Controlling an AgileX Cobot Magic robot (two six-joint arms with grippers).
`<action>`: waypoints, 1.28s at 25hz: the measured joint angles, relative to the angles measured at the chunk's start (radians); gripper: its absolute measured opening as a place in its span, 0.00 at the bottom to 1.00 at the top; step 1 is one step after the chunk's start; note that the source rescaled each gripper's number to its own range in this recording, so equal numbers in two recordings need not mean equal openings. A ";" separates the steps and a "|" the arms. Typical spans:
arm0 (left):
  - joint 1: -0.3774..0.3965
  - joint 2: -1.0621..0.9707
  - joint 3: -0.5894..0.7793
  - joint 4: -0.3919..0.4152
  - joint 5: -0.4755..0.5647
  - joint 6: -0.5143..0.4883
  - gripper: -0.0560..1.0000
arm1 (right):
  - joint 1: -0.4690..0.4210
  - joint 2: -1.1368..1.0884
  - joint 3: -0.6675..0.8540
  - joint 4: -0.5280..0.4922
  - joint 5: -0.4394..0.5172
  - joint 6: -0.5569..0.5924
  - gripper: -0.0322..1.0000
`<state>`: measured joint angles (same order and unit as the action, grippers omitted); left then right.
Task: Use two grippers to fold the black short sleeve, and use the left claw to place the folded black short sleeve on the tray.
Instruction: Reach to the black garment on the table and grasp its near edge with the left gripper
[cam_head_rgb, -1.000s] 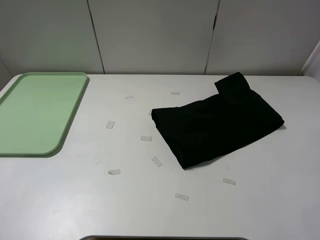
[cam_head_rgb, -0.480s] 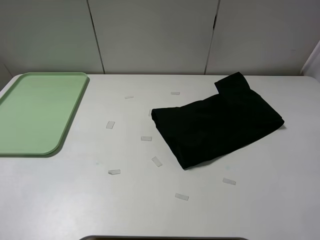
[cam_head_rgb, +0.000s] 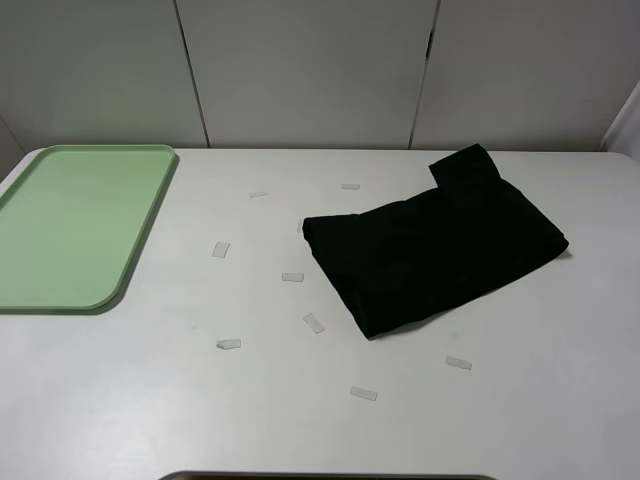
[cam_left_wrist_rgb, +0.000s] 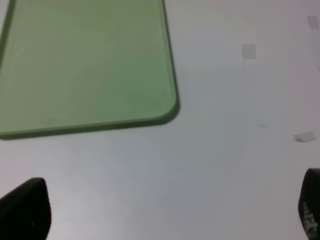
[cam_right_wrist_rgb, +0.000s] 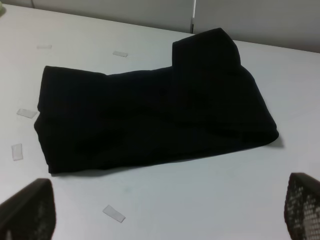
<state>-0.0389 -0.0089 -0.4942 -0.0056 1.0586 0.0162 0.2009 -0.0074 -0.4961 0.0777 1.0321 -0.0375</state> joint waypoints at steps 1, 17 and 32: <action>0.000 0.000 0.000 -0.016 0.000 0.000 1.00 | 0.000 0.000 0.000 0.000 0.000 0.000 1.00; 0.000 0.609 -0.013 -0.567 -0.426 0.137 1.00 | 0.000 0.000 0.000 0.003 0.000 0.000 1.00; -0.155 1.401 -0.026 -1.562 -0.599 1.060 1.00 | 0.000 0.000 0.000 0.004 0.000 0.000 1.00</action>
<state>-0.1938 1.3924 -0.5202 -1.5673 0.4592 1.0766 0.2009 -0.0074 -0.4961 0.0815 1.0321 -0.0375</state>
